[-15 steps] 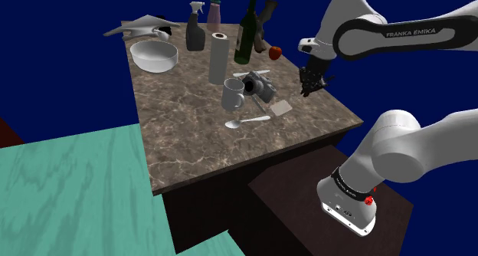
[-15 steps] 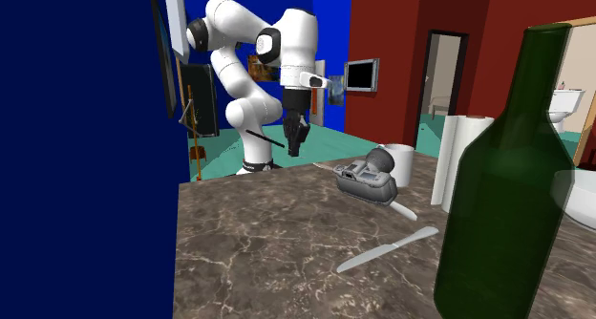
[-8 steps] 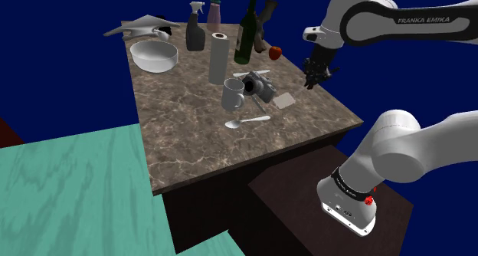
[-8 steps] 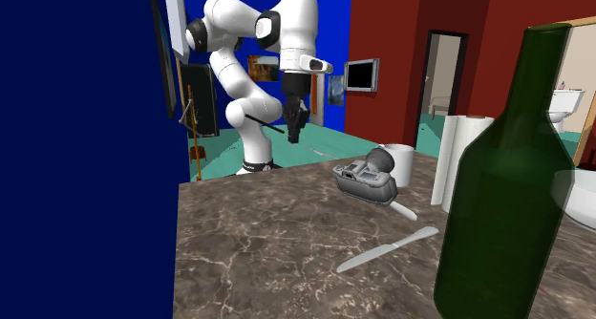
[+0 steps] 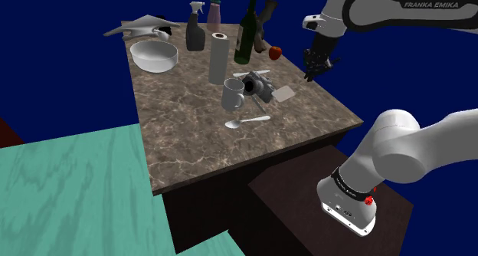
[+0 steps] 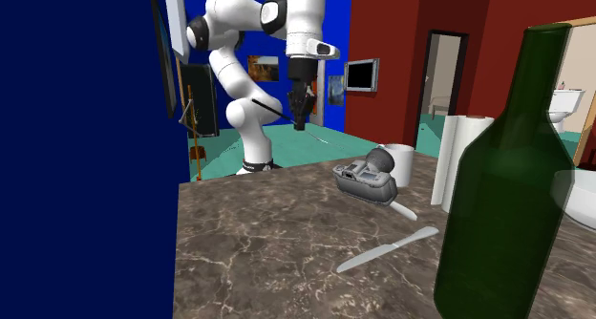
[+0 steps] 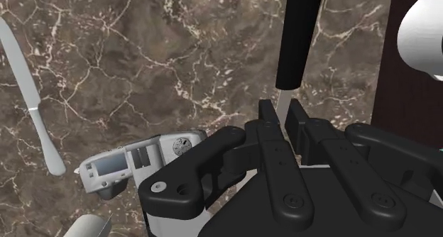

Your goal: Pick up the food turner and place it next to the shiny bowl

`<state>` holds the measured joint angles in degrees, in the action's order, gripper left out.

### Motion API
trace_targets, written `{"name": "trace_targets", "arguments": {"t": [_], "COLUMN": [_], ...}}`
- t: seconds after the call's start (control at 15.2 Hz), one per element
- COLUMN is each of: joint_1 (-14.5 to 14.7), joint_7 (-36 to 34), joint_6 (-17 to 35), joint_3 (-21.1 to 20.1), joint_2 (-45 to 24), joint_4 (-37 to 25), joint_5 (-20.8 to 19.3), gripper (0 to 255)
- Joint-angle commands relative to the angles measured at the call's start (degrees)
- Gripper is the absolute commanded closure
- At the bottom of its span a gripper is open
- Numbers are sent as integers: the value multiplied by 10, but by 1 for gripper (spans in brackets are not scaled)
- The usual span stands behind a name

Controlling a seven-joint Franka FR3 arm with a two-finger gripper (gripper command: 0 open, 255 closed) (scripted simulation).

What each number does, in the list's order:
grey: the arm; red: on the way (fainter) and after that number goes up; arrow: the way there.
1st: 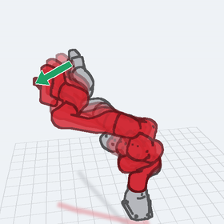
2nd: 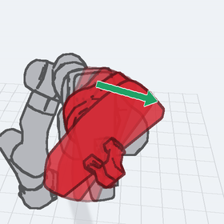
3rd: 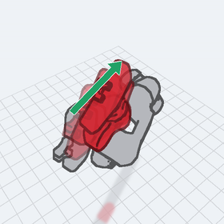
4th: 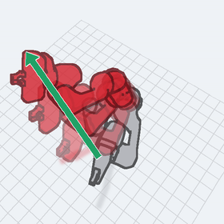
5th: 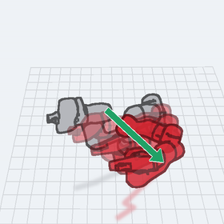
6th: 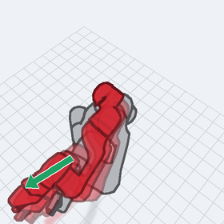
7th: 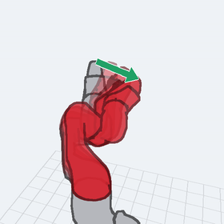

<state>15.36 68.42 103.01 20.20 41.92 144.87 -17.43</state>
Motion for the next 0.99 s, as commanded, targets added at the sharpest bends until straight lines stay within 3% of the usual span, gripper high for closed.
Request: {"name": "trace_targets", "arguments": {"t": [0.0, 0.92], "joint_1": [15, 105], "joint_7": [-16, -111], "joint_6": [11, 52], "joint_3": [-10, -73], "joint_2": [-31, -285], "joint_4": [-17, -215], "joint_5": [14, 108], "gripper": [255, 255]}}
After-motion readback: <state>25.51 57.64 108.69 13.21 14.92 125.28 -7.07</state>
